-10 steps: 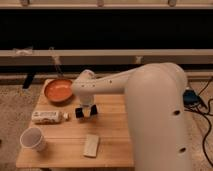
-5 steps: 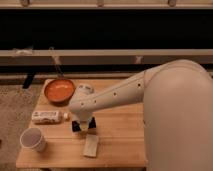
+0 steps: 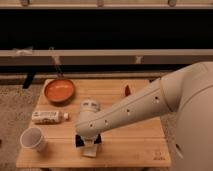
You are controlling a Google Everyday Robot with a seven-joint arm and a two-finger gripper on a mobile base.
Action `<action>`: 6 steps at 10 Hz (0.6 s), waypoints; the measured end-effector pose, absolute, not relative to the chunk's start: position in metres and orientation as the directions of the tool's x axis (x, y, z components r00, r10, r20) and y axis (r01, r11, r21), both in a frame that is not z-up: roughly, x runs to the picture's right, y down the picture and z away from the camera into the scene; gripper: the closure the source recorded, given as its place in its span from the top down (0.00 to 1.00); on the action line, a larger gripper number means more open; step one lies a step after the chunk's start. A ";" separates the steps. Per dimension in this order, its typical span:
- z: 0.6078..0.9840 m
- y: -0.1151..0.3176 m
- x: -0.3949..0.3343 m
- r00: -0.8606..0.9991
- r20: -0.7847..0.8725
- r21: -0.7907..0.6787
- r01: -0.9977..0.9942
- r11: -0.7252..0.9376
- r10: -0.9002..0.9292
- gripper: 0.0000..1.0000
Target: Place the eraser on the white sponge
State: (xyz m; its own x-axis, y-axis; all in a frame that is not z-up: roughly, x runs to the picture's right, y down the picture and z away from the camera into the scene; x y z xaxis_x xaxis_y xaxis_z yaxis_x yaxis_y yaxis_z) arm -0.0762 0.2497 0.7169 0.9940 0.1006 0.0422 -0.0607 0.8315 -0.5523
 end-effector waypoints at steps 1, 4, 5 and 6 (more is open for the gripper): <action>0.717 0.251 -0.073 0.993 0.037 -0.553 -0.076 0.830 0.115 0.17; 0.729 0.258 -0.071 0.991 0.023 -0.568 -0.095 0.817 0.131 0.49; 0.731 0.259 -0.071 0.991 0.021 -0.572 -0.097 0.814 0.133 0.56; 0.734 0.260 -0.069 0.991 0.016 -0.575 -0.099 0.812 0.132 0.65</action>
